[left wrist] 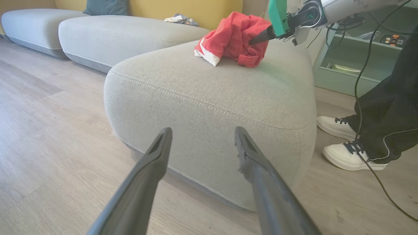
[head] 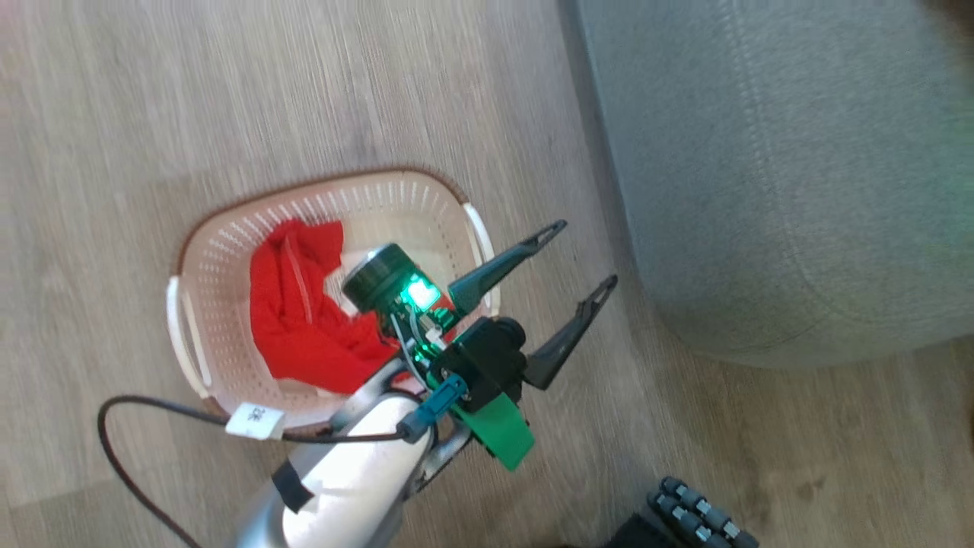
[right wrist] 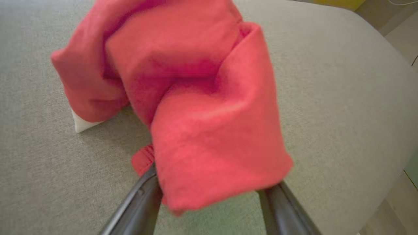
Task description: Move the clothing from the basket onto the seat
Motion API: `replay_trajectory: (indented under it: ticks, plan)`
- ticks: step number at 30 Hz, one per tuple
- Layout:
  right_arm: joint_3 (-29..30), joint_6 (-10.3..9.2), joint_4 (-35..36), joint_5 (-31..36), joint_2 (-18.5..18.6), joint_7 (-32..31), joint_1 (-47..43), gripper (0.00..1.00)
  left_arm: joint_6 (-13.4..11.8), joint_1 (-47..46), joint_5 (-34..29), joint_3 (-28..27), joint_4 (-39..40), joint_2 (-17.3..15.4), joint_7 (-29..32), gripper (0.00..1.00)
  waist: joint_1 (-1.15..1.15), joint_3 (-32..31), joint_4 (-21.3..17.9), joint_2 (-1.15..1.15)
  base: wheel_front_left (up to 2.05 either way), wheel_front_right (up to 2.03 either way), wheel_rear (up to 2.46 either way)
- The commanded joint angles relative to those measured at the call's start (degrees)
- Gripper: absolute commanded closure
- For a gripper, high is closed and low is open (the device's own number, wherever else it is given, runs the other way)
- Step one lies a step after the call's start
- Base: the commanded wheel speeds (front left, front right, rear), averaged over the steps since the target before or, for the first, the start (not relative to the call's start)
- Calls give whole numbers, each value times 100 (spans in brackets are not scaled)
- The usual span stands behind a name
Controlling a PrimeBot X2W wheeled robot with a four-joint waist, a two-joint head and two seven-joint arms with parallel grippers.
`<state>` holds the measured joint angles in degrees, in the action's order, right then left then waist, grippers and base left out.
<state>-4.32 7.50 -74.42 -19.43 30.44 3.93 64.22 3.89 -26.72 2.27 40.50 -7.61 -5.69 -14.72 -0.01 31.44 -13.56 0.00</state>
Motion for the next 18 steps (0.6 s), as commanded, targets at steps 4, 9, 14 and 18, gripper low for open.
replay_trajectory:
  ticks: [4,9,14,18]
  plan:
    - [-343,-1,297,-227,136,-25,-423,0,24,284,85,-240,209,146,-28,0,1,-650,-10,0,0,0,0]
    - [-756,-1,746,-713,57,-72,-907,0,24,592,156,-413,218,221,-28,0,1,-1146,13,0,0,0,0]
    - [-1174,-1,1420,-1318,126,14,-1423,0,-12,904,194,-663,228,258,-28,0,1,-1597,48,0,0,0,0]
    - [-1482,-1,2176,-1955,100,225,-1878,0,-41,1159,246,-869,268,272,-28,0,1,-1942,121,0,0,0,0]
